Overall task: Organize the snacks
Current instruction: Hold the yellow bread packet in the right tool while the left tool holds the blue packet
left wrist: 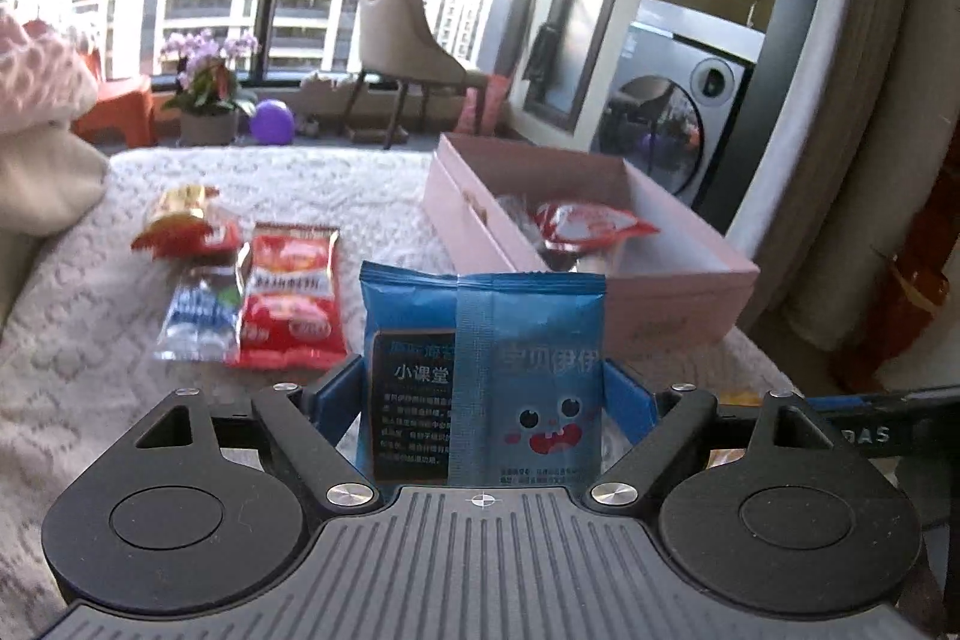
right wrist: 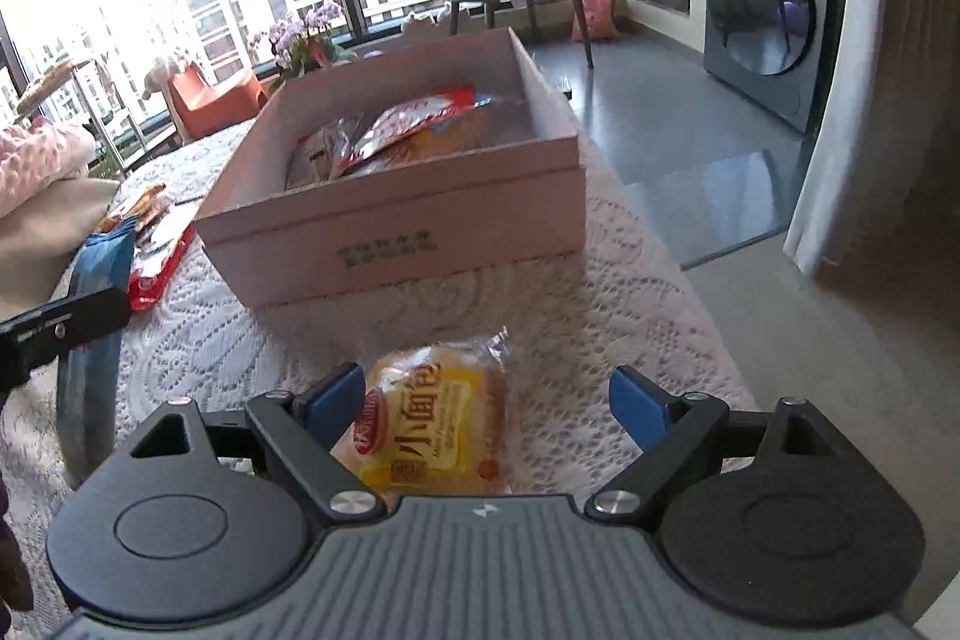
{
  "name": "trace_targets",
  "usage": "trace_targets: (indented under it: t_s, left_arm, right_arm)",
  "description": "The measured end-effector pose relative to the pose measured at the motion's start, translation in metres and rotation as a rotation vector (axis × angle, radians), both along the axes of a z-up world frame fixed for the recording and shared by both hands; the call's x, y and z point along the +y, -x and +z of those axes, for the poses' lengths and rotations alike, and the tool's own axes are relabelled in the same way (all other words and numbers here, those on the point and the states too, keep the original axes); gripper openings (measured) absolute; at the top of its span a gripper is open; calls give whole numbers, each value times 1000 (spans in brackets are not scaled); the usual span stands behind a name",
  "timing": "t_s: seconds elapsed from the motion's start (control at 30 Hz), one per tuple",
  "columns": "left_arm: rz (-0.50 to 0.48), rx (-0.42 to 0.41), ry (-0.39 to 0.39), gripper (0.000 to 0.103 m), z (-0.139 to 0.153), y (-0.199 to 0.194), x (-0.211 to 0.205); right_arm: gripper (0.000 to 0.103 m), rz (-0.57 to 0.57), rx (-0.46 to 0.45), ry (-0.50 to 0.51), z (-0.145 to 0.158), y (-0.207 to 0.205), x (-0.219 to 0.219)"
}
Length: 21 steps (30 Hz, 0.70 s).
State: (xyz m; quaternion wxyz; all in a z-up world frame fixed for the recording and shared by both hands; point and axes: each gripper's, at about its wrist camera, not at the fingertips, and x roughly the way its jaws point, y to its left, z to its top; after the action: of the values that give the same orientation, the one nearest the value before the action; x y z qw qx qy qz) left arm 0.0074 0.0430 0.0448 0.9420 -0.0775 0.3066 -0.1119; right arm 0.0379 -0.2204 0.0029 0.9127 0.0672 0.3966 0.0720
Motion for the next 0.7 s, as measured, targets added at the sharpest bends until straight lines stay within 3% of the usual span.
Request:
trace_targets:
  t_s: [0.17, 0.43, 0.57, 0.7]
  left_arm:
    - [-20, 25, 0, 88, -6, 3, -3]
    - [-74, 87, 19, 89, -10, 0, -6]
    - [-91, 126, 71, 90, -11, -7, -3]
    - [-104, 196, 66, 90, -18, -18, -8]
  right_arm:
    - [90, 40, 47, 22, -12, 0, 11]
    - [98, 93, -1, 128, -20, 9, 25]
    - [103, 90, -12, 122, -22, 13, 25]
    - [103, 89, -22, 107, -22, 17, 21]
